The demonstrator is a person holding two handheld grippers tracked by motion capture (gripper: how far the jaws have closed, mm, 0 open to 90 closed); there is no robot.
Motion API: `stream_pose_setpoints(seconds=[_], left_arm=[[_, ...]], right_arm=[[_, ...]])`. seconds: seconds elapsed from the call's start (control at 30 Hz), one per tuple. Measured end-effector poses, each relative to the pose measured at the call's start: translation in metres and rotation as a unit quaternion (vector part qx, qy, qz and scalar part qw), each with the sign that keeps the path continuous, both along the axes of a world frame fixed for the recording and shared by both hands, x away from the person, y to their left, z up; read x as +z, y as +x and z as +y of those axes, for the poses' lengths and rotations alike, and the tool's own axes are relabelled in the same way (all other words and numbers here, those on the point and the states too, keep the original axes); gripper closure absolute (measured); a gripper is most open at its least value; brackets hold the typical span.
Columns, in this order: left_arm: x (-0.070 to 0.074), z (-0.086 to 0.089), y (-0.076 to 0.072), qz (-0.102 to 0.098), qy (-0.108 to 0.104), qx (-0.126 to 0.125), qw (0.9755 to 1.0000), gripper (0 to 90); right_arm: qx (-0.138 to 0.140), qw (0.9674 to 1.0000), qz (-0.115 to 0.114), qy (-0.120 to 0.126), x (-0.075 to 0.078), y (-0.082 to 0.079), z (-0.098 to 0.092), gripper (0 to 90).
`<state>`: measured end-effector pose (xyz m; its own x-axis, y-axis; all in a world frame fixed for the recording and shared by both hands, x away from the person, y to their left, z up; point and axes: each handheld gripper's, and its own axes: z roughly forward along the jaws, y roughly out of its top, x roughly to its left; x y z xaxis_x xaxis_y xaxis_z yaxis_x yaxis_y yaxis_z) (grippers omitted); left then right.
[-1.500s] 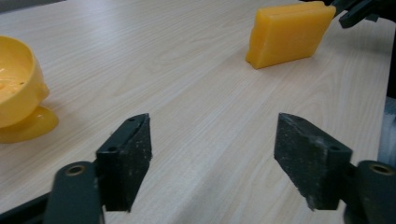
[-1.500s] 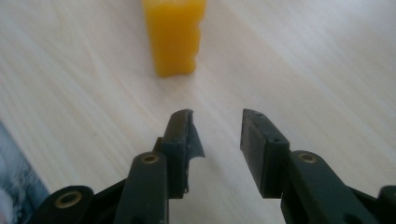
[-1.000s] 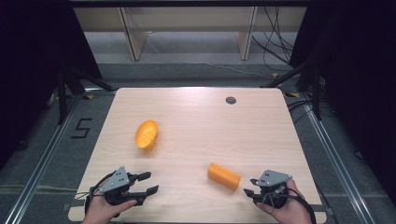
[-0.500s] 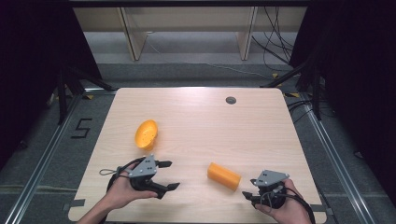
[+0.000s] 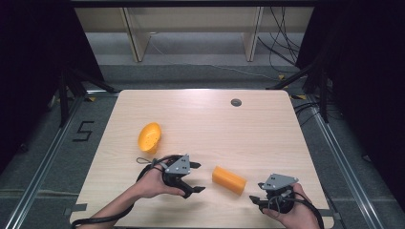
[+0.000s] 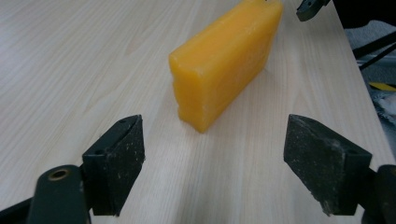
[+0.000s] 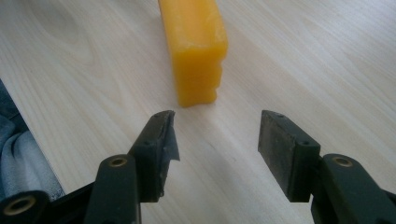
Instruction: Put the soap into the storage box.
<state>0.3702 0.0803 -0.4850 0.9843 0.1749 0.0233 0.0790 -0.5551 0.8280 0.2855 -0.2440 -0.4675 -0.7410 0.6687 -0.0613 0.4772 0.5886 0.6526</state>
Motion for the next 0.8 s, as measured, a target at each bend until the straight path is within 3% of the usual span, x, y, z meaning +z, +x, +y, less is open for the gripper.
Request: stream_pose_setpoints(seconds=[0.07, 0.1, 0.23, 0.37, 0.4, 0.43, 0.57, 0.6, 0.63, 0.67, 0.8], left_arm=[[-0.002, -0.009, 0.004, 0.0, -0.001, -0.009, 1.0, 20.0], [-0.002, -0.012, 0.007, 0.001, 0.002, -0.017, 0.9999, 19.9], [-0.004, -0.023, 0.012, 0.0, 0.002, -0.036, 0.9993, 19.3], [-0.008, -0.03, 0.015, 0.005, 0.012, -0.04, 0.9991, 19.7], [-0.009, -0.031, 0.017, 0.003, 0.02, -0.047, 0.9987, 19.8], [-0.01, -0.032, 0.018, 0.001, 0.025, -0.05, 0.9984, 19.8], [-0.011, -0.039, 0.021, 0.0, 0.018, -0.055, 0.9983, 19.8], [-0.011, -0.039, 0.021, 0.0, 0.018, -0.055, 0.9983, 19.8], [-0.011, -0.04, 0.021, 0.0, 0.017, -0.052, 0.9985, 19.8], [-0.011, -0.042, 0.022, 0.0, 0.017, -0.056, 0.9983, 19.7], [-0.012, -0.048, 0.024, -0.003, 0.018, -0.058, 0.9982, 20.1]], right_arm=[[0.003, 1.0, 0.001, -0.001, 0.0, 0.0, -0.001, 45.9], [0.0, 0.9999, 0.015, -0.005, 0.003, -0.002, -0.001, 45.8], [-0.002, 0.9999, 0.011, -0.001, 0.001, -0.002, -0.003, 45.6], [-0.003, 0.9998, 0.019, -0.003, 0.002, -0.002, -0.004, 45.4], [-0.005, 0.9999, 0.003, 0.009, -0.001, -0.001, -0.002, 45.3], [0.0, 0.9998, 0.018, -0.003, 0.002, -0.001, -0.003, 45.3], [-0.004, 0.9998, 0.02, 0.001, 0.001, -0.002, -0.001, 45.2], [-0.006, 0.9999, 0.004, 0.013, -0.003, -0.002, 0.0, 45.1], [-0.006, 0.9999, 0.004, 0.013, -0.003, -0.002, 0.0, 45.1], [-0.006, 0.9998, 0.02, 0.004, 0.0, -0.002, -0.001, 45.1], [-0.001, 0.9999, 0.017, -0.001, 0.0, -0.002, -0.002, 44.9]])
